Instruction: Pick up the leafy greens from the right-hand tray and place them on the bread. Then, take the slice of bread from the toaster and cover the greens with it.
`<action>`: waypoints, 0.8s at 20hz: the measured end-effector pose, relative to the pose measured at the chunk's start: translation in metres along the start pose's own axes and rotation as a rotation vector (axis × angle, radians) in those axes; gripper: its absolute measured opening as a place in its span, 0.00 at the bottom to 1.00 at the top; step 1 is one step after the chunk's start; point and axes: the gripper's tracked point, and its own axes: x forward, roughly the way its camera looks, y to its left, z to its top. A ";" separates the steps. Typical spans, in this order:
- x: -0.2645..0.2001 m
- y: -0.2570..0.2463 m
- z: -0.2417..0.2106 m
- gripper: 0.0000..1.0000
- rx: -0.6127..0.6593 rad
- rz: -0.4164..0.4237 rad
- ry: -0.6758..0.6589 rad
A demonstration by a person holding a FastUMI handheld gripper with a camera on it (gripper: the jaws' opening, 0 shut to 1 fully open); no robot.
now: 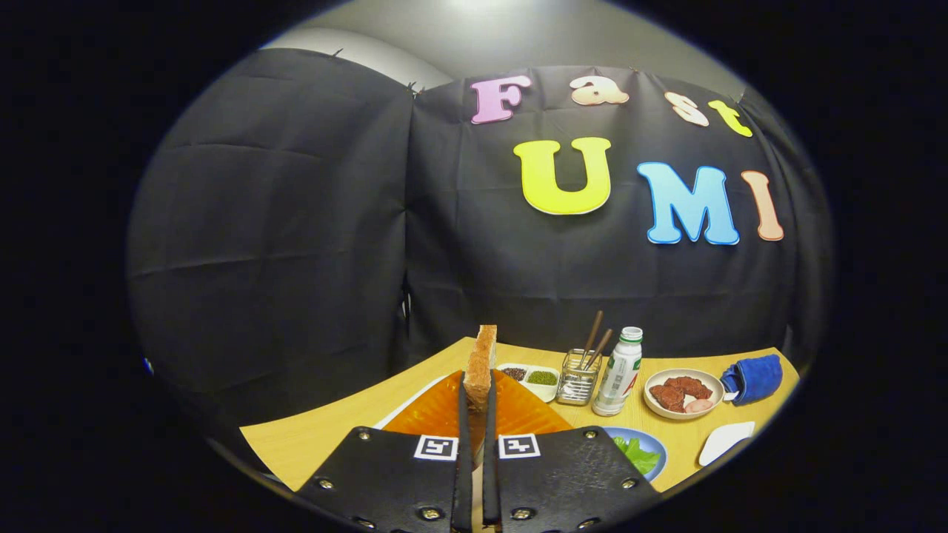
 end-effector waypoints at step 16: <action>-0.038 -0.119 -0.025 0.06 0.066 -0.149 0.020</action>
